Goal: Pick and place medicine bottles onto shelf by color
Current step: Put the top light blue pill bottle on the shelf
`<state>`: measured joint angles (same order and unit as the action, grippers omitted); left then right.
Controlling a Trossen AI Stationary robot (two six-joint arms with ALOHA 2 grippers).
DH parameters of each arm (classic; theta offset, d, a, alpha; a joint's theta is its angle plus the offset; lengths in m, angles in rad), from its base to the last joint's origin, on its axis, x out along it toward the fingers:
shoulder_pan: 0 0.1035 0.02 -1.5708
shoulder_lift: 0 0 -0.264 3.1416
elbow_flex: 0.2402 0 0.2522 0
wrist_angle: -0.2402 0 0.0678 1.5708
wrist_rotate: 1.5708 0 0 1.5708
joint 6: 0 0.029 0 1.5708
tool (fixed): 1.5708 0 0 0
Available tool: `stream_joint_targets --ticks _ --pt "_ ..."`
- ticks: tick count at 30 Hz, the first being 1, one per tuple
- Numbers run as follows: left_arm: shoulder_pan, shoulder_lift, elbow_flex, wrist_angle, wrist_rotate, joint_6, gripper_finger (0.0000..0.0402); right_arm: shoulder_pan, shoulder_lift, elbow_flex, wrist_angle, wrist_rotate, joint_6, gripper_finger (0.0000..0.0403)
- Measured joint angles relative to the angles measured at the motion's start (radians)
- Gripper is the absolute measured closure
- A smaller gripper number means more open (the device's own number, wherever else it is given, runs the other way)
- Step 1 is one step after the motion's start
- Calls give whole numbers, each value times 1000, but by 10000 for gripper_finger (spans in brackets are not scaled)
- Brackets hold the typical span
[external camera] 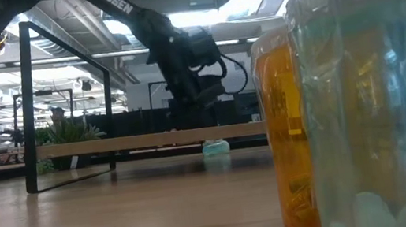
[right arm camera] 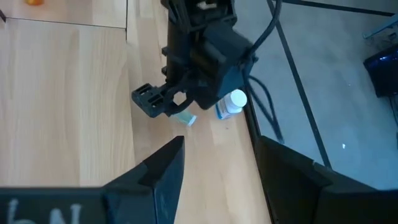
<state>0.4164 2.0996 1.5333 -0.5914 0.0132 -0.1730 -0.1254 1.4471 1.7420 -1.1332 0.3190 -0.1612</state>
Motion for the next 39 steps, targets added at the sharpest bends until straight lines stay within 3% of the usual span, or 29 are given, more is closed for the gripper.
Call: stream_joint_targets --ticks 7,19,39 --pt "-1 41 -1 26 -15 16 111 0 0 0 0 0 0 205" --pt "-38 39 0 72 -161 52 111 0 0 0 0 1 0 205" --pt "-40 57 0 50 -134 24 148 0 0 0 0 1 0 205"
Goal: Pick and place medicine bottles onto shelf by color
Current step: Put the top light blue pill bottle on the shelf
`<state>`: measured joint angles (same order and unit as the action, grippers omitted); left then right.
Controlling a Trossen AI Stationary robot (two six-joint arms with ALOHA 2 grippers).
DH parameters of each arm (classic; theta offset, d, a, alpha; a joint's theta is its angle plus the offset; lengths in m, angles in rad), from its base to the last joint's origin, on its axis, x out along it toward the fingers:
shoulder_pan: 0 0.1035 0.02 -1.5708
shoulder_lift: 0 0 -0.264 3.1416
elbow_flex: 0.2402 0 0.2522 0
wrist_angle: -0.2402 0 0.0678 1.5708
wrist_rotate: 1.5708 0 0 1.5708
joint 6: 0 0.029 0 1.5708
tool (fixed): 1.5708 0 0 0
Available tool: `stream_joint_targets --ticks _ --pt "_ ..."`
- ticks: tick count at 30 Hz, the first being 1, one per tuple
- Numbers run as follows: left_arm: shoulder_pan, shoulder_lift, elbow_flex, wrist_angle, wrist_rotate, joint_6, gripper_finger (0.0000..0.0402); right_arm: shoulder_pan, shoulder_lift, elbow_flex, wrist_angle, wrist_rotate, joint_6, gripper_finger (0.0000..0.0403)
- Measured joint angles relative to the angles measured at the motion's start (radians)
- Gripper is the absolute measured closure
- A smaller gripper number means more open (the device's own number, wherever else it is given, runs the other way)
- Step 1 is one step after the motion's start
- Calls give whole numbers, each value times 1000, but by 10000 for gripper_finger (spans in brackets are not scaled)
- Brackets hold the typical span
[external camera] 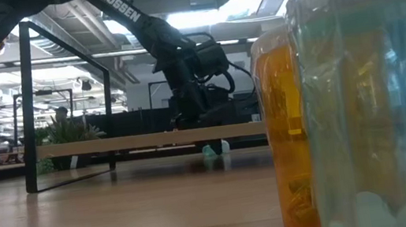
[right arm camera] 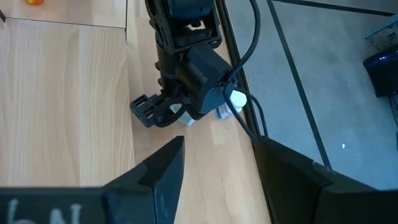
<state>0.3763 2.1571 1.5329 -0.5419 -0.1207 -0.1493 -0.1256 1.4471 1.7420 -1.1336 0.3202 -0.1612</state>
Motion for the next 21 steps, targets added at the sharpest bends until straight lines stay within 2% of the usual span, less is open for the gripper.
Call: stream_joint_targets --ticks 5,16,21 --pt "0 0 0 3 0 0 172 0 0 0 0 0 0 205" --pt "0 0 0 4 -1 0 271 0 0 0 0 0 0 205" --pt "0 0 0 4 -1 0 299 0 0 0 0 0 0 205"
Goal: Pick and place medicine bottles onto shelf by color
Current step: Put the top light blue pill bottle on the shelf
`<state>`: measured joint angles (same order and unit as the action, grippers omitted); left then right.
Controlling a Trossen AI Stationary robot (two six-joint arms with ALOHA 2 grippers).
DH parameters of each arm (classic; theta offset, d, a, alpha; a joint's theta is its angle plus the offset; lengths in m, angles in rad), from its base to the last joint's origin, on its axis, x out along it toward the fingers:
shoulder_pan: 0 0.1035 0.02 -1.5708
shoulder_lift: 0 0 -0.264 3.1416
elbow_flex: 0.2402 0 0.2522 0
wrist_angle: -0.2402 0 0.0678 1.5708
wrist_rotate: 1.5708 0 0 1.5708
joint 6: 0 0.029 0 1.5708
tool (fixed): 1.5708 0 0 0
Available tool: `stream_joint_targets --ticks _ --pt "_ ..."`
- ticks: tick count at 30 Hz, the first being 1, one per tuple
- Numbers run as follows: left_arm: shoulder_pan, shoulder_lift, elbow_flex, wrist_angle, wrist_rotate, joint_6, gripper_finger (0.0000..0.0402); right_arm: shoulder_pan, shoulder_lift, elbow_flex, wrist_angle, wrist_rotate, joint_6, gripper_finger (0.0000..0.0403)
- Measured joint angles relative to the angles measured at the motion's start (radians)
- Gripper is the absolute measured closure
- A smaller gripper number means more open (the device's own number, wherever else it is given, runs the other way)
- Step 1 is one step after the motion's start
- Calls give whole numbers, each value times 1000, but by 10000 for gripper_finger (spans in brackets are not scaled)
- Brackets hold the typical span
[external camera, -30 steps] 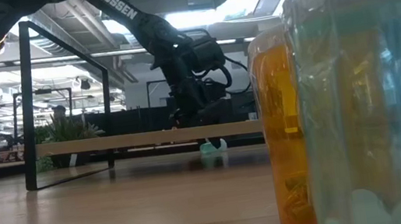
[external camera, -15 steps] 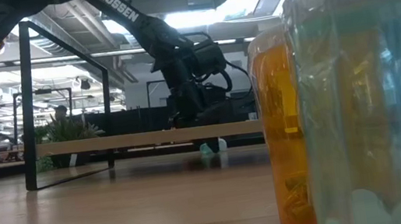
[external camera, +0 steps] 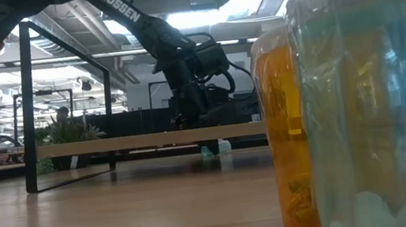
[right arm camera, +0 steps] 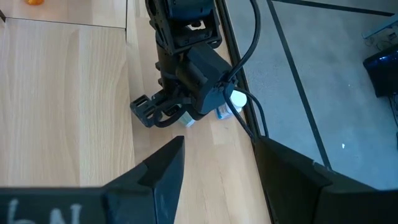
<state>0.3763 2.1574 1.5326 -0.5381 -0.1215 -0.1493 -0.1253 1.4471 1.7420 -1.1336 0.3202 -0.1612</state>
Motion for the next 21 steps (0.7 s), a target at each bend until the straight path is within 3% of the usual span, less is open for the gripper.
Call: stream_joint_targets --ticks 21 --pt "-33 -16 0 -10 -35 4 305 0 0 0 0 0 0 205"
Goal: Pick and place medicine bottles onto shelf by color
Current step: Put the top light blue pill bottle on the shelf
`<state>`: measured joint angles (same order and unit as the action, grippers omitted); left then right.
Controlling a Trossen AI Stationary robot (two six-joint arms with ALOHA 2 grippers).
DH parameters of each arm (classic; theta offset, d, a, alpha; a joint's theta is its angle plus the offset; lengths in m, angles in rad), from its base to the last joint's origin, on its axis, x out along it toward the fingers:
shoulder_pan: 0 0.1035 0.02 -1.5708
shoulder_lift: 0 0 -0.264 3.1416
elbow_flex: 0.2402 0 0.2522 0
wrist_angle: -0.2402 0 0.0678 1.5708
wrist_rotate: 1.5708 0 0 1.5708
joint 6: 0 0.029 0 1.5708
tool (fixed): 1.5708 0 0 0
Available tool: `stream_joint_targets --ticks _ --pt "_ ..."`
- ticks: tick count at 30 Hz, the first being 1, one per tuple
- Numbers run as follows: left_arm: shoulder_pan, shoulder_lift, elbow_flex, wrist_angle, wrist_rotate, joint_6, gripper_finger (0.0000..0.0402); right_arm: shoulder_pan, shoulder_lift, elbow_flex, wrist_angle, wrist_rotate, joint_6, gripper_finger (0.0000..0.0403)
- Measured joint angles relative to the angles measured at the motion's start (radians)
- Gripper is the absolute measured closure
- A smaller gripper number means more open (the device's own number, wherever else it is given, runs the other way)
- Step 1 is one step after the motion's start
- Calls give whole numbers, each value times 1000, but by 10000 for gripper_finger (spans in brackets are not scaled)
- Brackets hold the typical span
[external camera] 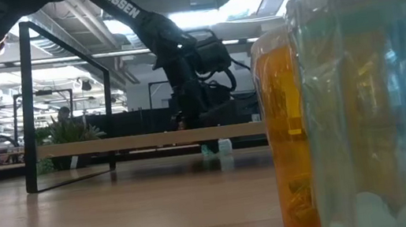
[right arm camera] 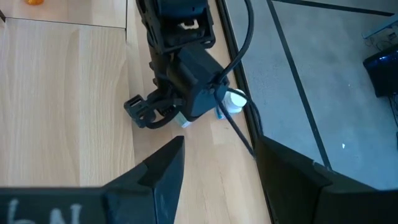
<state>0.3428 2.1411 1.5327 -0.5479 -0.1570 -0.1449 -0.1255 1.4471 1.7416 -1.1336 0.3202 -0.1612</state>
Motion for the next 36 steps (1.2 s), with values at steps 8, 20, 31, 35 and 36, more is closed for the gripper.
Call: stream_joint_targets --ticks 8,20,31,35,36 --pt "-9 -86 0 -55 -10 20 305 0 0 0 15 0 0 205" --pt "-80 -259 1 -118 -84 26 305 0 0 0 17 0 0 205" --pt "-187 -412 1 -145 -225 25 305 0 0 0 19 0 0 205" --pt "-216 -455 0 -157 -308 23 305 0 0 0 20 -4 0 205" --pt "-219 -465 0 -162 -310 22 305 0 0 0 24 -7 0 205"
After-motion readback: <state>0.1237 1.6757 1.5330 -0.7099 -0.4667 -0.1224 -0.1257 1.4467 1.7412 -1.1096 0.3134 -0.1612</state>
